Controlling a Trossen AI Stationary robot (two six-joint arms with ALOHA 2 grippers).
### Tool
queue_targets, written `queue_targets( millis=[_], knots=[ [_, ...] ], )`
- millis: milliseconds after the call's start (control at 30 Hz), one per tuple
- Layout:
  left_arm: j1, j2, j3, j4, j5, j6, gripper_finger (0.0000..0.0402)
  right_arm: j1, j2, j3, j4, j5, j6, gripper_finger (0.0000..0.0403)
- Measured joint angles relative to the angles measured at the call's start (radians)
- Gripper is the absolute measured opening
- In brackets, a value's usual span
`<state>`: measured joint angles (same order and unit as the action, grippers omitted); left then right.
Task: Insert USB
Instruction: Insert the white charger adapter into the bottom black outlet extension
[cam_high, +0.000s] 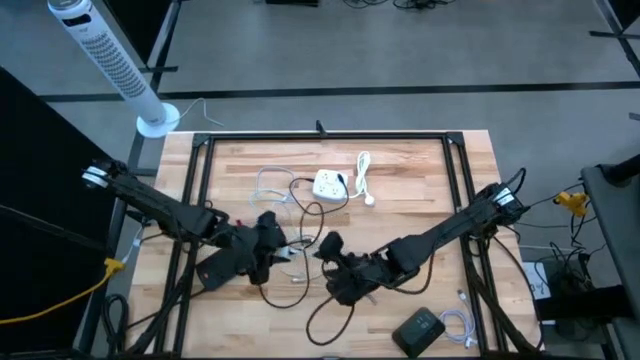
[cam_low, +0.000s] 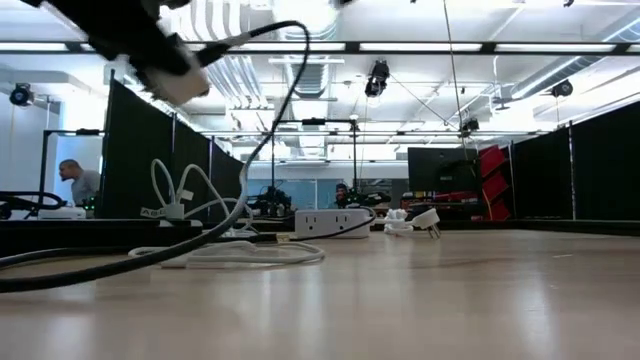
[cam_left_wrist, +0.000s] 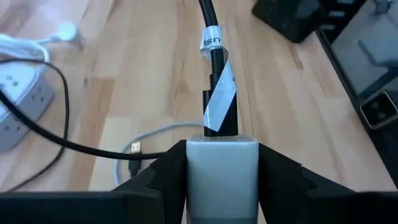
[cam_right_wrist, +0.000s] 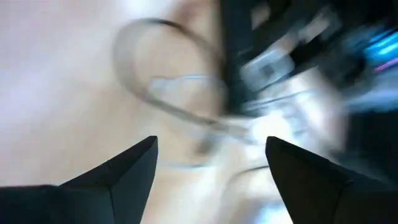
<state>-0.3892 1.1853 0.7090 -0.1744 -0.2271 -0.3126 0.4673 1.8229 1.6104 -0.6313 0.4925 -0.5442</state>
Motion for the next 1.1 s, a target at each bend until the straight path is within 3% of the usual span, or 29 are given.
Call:
queue_targets(
  millis=[67,133,233,367,633,867,1100],
  knots=[
    [-0.028,-0.02,-0.001,-0.06,-0.009,-0.034,0.0144,0.003,0.0,0.078,-0.163,-0.141,0.241,0.0279],
    [-0.063,-0.036,-0.001,-0.12,-0.01,-0.086,0.0145,0.001,0.0,0.147,-0.269,-0.352,0.541,0.0273],
    [-0.115,-0.052,-0.002,-0.188,-0.01,-0.128,0.0144,0.008,0.0,0.197,-0.271,-0.597,0.891,0.0263],
    [-0.164,-0.057,-0.002,-0.169,-0.012,-0.112,0.0144,0.077,0.001,0.182,-0.282,-0.604,1.059,0.0248],
    [-0.176,-0.055,0.018,-0.03,-0.011,0.066,0.0144,0.241,0.002,0.122,-0.374,-0.57,1.561,0.0211],
    [-0.187,-0.032,0.015,0.013,0.0,0.072,0.0144,0.362,0.003,0.063,-0.388,-0.52,1.822,0.0191],
    [-0.202,0.029,0.005,0.071,0.008,0.061,0.0144,0.443,0.01,-0.037,-0.393,-0.74,2.127,0.0175]
  ],
)
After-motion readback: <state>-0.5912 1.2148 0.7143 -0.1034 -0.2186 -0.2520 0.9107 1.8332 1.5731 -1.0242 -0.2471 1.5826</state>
